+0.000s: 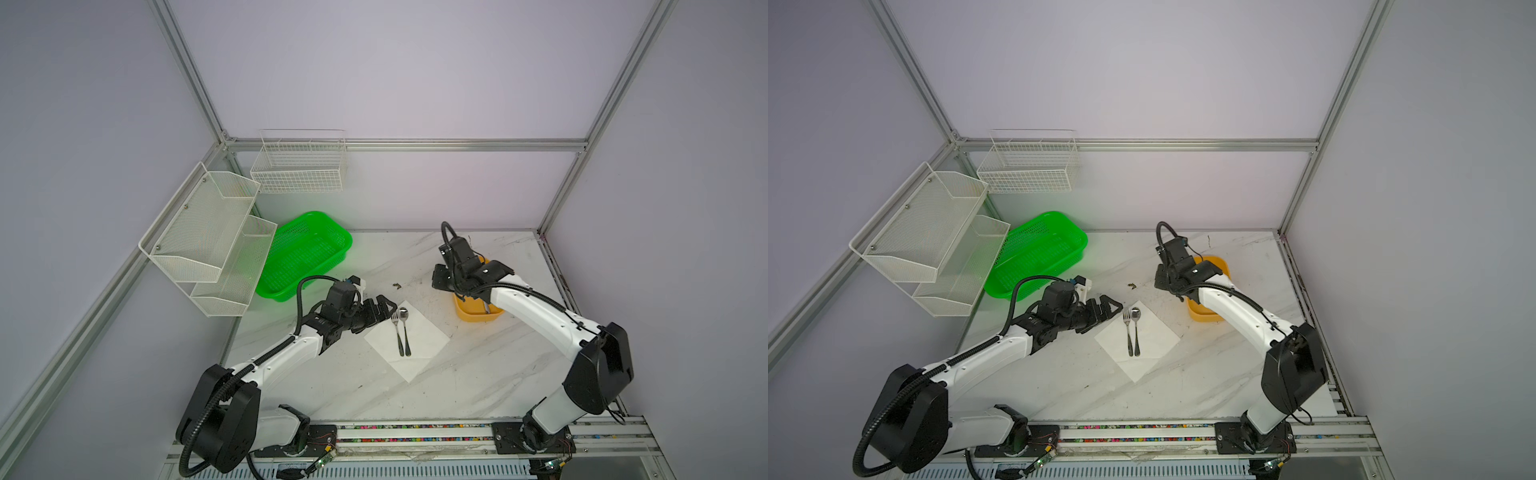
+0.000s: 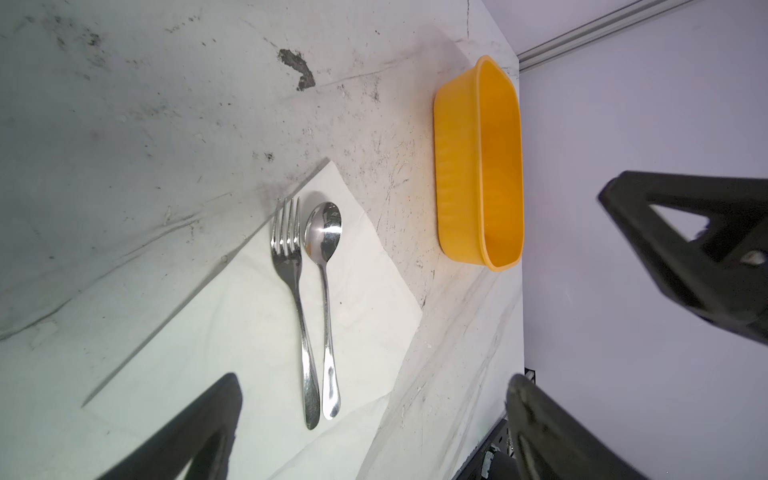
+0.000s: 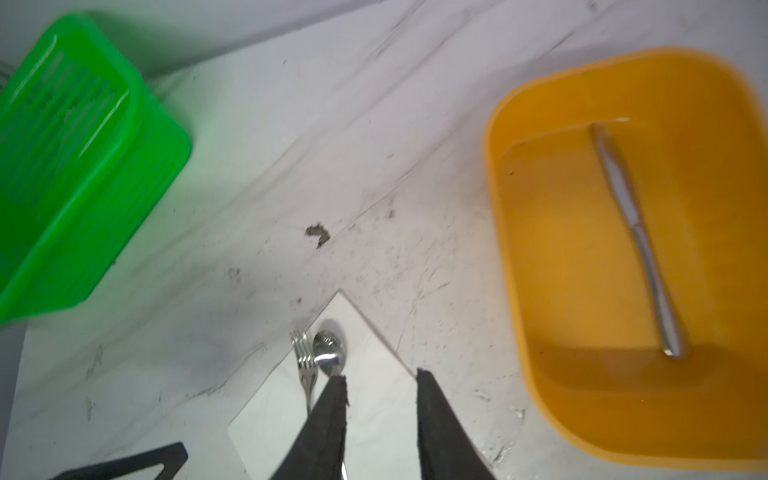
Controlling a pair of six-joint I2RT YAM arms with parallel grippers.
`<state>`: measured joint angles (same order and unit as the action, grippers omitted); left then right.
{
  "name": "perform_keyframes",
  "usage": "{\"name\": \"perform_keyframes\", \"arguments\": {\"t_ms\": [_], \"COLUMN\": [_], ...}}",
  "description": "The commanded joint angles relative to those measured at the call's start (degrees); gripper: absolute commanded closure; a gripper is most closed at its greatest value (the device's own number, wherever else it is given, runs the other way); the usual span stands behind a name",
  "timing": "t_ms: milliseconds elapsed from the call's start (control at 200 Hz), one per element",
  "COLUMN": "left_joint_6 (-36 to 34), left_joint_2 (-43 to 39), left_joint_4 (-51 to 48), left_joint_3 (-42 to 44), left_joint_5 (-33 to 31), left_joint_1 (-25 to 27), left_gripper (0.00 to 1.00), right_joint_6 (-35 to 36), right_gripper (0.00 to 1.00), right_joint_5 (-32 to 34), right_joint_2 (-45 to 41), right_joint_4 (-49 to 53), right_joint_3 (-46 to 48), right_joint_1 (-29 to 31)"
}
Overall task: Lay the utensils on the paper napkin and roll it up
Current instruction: 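Move the open right gripper back to the knife in the yellow tray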
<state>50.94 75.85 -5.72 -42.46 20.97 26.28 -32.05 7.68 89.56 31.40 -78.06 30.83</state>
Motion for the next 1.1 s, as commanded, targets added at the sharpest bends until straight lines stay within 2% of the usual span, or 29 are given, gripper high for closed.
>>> {"name": "perform_keyframes", "arguments": {"t_ms": [0, 85, 310, 610, 750, 1095], "left_joint_6": [1.5, 1.5, 2.3, 2.4, 1.4, 2.1], "left_joint_2": [3.6, 8.5, 18.5, 30.2, 34.5, 42.4], "left_joint_4": [4.8, 5.7, 7.8, 7.2, 2.3, 1.8], "left_joint_3": [-6.0, -9.8, -20.3, -34.0, -40.8, -49.9], "left_joint_5": [2.1, 3.0, 5.4, 8.7, 8.0, 10.3], "left_joint_1": [2.0, 3.8, 9.2, 13.0, 13.2, 14.1], "left_gripper": [0.03, 0.03, 0.05, 0.06, 0.06, 0.1], "right_joint_6": [3.1, 5.8, 9.5, 13.2, 15.8, 18.0], "right_gripper": [0.68, 0.68, 0.71, 0.71, 0.71, 0.7], "right_joint_5": [-2.0, -6.3, -7.0, -5.3, -8.3, -6.2], "right_joint_2": [-1.1, -1.1, 4.9, 13.0, 16.1, 23.9], "right_joint_4": [-1.2, -2.5, -1.7, -1.8, -1.6, 1.5], "right_joint_3": [4.8, 6.0, 5.3, 2.2, 0.2, -6.1], "right_joint_1": [-8.4, -12.9, -19.7, -21.6, -22.5, -23.1]}}
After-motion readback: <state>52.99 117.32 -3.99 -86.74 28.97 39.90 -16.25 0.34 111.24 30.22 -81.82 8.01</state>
